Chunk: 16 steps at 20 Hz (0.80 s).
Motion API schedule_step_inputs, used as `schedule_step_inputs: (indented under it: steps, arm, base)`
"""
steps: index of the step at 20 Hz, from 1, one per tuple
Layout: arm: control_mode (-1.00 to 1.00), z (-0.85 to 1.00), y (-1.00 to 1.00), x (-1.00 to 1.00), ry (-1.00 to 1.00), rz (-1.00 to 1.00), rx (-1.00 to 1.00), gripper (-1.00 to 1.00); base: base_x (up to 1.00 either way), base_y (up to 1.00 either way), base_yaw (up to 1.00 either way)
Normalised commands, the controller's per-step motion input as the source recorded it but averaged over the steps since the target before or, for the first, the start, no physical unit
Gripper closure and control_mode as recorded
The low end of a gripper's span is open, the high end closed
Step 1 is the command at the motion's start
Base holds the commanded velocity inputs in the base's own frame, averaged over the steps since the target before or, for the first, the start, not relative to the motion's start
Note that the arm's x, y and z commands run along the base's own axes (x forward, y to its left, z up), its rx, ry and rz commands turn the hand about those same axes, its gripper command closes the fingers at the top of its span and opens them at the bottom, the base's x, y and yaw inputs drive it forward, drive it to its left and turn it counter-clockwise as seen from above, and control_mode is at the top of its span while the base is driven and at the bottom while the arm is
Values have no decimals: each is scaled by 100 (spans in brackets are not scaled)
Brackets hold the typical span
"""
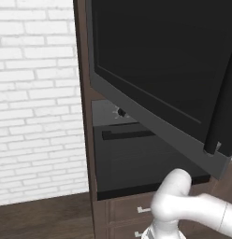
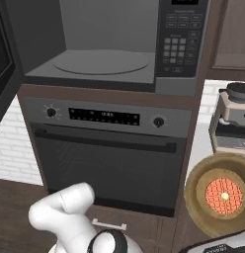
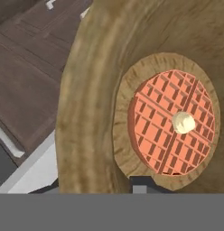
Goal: Open the microwave, place the bowl with waffle inside the microwave, then close the microwave door and turn it on.
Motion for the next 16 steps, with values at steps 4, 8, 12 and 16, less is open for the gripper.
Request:
schedule_step_inputs:
  steps: [4, 8, 12, 16]
  arm:
    - [-100, 44, 100, -78, -11, 0, -8, 100]
    - [-100, 62, 100, -41, -6, 0, -13, 100]
    - [-100, 71, 100, -7, -1, 0, -13, 100]
    - [-100, 70, 100, -3, -2, 0, -13, 100]
  base:
    - [0, 0, 0]
    - [0, 0, 0]
    - [0, 0, 0]
    - [0, 0, 0]
